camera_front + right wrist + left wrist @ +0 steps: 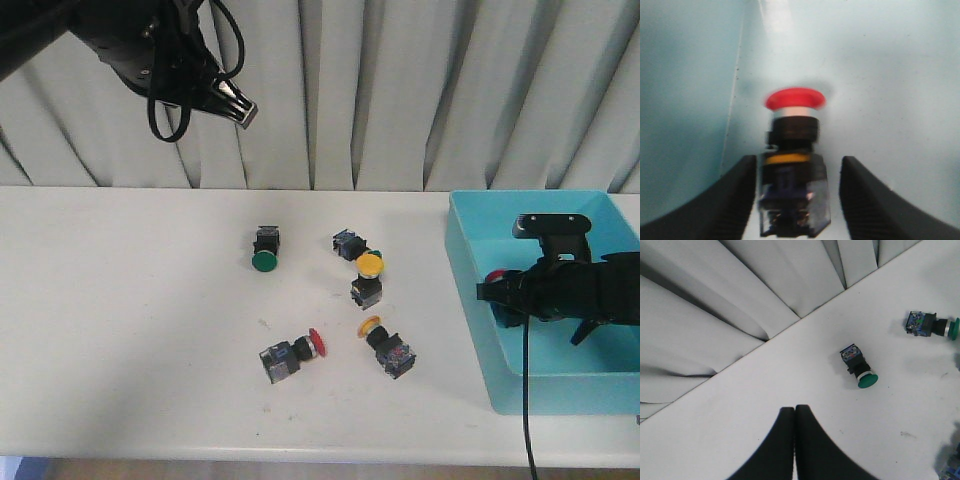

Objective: Pick red and yellow buttons and place in box
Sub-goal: 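Carry the red button into the blue box with the right gripper and release, then lower the left gripper onto the yellow-capped button and close it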

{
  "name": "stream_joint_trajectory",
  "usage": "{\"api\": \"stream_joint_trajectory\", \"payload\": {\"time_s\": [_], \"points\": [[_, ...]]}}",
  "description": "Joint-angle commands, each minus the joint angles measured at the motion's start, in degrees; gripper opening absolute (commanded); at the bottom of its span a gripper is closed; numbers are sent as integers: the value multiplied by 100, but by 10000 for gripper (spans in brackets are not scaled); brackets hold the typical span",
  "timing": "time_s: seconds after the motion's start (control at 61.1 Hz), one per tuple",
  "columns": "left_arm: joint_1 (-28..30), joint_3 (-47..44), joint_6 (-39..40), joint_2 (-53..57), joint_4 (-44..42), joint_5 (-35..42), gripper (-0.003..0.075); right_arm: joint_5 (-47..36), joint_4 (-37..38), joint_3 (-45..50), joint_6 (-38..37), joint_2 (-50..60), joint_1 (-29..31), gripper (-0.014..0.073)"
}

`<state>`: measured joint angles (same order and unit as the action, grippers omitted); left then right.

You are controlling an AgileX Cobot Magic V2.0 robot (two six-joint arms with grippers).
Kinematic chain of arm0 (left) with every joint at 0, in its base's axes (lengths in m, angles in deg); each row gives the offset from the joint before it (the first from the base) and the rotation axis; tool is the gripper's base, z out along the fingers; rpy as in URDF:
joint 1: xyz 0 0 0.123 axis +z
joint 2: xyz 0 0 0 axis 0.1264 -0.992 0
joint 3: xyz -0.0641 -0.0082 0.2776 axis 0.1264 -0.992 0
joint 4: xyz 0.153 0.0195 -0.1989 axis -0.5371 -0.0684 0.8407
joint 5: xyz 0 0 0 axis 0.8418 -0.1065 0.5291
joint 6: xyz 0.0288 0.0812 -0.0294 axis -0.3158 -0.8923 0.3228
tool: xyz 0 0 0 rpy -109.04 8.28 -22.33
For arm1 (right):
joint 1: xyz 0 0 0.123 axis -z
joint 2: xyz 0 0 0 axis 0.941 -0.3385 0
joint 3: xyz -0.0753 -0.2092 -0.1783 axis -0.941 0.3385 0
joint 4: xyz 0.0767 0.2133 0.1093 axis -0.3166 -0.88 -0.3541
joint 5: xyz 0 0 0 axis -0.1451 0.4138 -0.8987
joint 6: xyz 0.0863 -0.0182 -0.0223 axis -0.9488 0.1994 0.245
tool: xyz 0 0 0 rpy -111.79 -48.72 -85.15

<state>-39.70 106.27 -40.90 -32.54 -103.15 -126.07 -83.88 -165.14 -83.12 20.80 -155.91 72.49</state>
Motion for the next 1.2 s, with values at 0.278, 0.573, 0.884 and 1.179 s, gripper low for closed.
{"api": "stream_joint_trajectory", "payload": {"time_s": [0.278, 0.573, 0.884, 1.179], "points": [[-6, 172, 106, 259, 28, 1096, 70, -100, 337, -104, 101, 1223, 28, 499], [-6, 172, 191, 124, 1588, 2459, 311, 319, 370, -85, 34, 3329, 28, 499], [-6, 172, -533, -772, 3028, 3013, 590, 289, 373, 340, 8, 4796, 28, 499], [-6, 172, -547, -1836, 3344, 3393, 594, 137, 309, 716, -252, 5223, 28, 499]]}}
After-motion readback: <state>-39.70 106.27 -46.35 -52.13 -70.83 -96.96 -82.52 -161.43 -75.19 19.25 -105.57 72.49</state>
